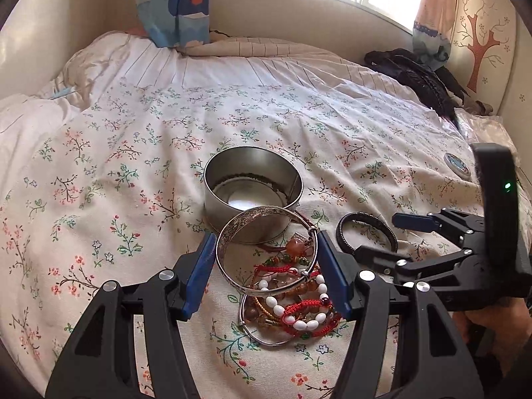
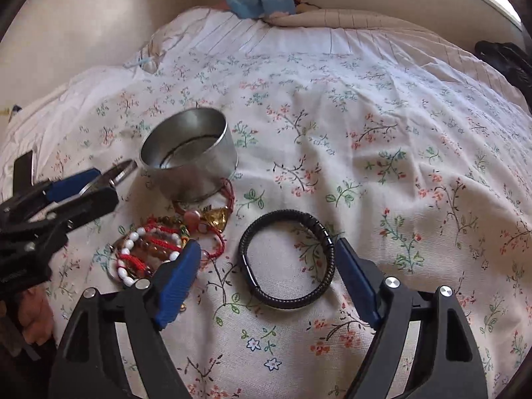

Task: Organize jewelry
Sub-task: 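Carry both bracelets over the silver tin and open both tools to drop them in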

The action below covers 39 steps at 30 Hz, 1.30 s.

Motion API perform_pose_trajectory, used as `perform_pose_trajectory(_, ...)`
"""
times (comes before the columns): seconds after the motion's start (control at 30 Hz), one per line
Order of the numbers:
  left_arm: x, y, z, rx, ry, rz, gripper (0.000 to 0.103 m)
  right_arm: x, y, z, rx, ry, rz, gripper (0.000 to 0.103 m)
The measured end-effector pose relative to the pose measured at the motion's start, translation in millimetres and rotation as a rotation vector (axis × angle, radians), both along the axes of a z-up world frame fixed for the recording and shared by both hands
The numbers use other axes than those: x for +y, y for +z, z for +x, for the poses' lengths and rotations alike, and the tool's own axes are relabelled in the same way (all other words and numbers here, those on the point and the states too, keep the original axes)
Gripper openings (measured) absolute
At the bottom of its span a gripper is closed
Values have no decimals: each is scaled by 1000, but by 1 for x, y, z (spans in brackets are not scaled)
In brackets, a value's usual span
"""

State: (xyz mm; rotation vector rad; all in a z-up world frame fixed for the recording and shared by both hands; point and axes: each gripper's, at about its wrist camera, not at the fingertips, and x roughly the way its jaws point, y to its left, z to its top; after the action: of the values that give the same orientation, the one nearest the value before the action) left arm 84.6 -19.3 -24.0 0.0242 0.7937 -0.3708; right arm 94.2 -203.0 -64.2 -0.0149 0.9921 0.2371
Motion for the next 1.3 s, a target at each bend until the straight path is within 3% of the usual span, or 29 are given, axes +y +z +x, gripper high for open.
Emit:
perform_pose_trajectory(0.1, 0, 1, -1, -2, -2, -6, 58, 2, -19, 10, 66, 25, -53, 79)
perform_pose_trajectory(0.17, 0, 0, -1, -2, -2, -7, 58, -2, -22, 12, 84, 29, -33, 67)
perform_pose_trajectory(0.33, 1, 3, -1, -10, 4, -11, 58, -8, 0, -1, 5, -1, 16, 65)
perform_pose_trajectory(0.43, 0, 6, 0, -24, 4, -14, 58, -12, 22, -8, -73, -15, 111, 65)
perform_pose_trajectory(0.7, -8, 14, 32, -58, 22, -2, 58, -4, 60, 10, -174, -27, 197, 65)
perform_pose_trajectory(1.0, -24, -1, 82, -8, 23, 28, 58, -1, 59, 28, -186, -25, 191, 65)
perform_pose_trajectory(1.3, -17, -9, 95, 23, 50, 9, 64, 8, 58, 38, -195, -3, 172, 65)
